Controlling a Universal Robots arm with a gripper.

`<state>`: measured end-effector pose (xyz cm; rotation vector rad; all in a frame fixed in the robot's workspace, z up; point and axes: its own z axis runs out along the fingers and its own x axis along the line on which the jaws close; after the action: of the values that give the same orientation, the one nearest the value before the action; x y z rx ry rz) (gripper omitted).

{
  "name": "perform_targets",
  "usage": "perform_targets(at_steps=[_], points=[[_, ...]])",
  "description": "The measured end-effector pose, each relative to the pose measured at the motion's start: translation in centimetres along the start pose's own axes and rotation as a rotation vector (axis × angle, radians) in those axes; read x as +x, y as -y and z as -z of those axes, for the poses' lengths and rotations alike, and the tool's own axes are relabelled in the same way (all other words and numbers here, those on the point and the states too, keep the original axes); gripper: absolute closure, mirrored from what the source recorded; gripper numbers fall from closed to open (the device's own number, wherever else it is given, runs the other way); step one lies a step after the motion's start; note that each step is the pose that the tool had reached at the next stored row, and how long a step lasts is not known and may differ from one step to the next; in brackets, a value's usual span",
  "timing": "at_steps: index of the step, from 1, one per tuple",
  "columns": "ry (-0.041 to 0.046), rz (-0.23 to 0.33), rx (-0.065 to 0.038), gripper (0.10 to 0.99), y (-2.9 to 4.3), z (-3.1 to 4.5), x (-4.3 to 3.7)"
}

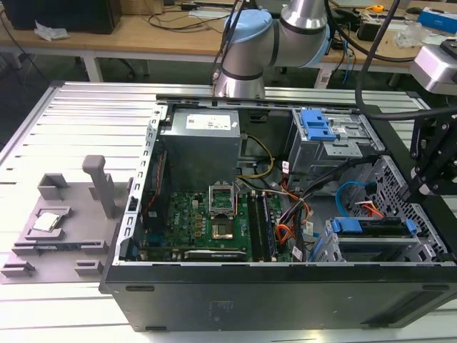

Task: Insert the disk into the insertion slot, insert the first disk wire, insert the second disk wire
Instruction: 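Insert the first disk wire, then insert the second disk wire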

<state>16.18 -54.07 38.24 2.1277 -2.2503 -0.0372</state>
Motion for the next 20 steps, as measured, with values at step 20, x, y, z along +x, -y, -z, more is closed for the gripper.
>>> perform_targets(at_steps=[20], points=[[0.0013,0.000,0.000,0.784,-1.26,-0.11,-2.14]])
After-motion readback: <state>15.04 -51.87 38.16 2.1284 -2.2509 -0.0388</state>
